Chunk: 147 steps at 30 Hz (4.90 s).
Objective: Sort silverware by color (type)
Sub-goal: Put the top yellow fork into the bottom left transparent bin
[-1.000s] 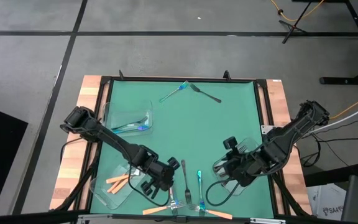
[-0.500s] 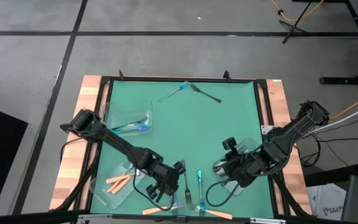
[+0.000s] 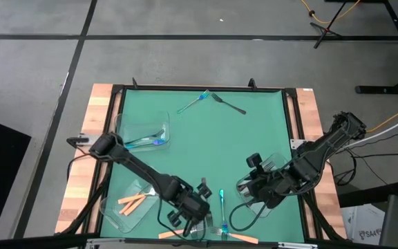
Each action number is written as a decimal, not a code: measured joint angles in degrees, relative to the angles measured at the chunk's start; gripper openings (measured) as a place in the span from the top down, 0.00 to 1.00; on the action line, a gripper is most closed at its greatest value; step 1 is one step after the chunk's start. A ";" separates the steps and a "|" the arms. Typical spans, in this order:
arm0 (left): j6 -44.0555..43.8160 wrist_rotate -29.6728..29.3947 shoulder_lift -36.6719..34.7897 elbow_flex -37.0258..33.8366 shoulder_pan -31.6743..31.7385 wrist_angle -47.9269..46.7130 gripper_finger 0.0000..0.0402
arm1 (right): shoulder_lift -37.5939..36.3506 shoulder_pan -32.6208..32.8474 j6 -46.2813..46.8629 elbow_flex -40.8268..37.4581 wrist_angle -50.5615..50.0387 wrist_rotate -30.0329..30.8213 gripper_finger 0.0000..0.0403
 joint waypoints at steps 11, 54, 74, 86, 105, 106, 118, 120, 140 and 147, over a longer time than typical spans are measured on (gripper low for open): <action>3.36 1.12 4.49 -0.28 -0.02 -8.36 0.73 | 0.00 0.01 -0.04 -0.02 -0.13 -0.46 0.83; 8.89 2.08 10.46 -0.20 0.97 -7.00 0.85 | 0.02 0.01 0.00 -0.02 0.09 -0.48 0.83; 1.46 -4.23 10.68 12.66 1.10 -18.40 0.86 | 0.02 -0.02 0.00 -0.02 0.11 -0.48 0.83; -13.60 -8.91 10.52 23.54 -0.11 -28.73 0.86 | 0.02 0.01 0.00 -0.02 0.09 -0.46 0.83; -45.76 -18.12 10.46 30.64 -6.29 -43.33 0.85 | 0.02 0.01 0.00 -0.02 0.09 -0.48 0.83; -47.66 -18.12 10.46 30.64 -6.65 -43.85 0.85 | 0.02 0.01 0.00 -0.02 0.09 -0.48 0.83; -60.03 -20.21 10.44 30.64 -10.03 -43.67 0.85 | 0.02 0.01 -0.20 -0.02 0.22 -0.46 0.83; -59.97 -20.26 10.46 30.64 -10.43 -43.65 0.85 | 0.02 0.00 -1.58 -0.02 0.22 -0.46 0.83; -65.25 -22.11 -7.25 16.50 -10.59 -43.62 0.85 | 0.02 0.01 -4.69 -0.02 0.23 -0.46 0.83; -83.75 -18.77 -20.43 -5.45 -12.91 -43.73 0.85 | 0.02 0.01 -6.86 -0.02 0.24 -0.46 0.83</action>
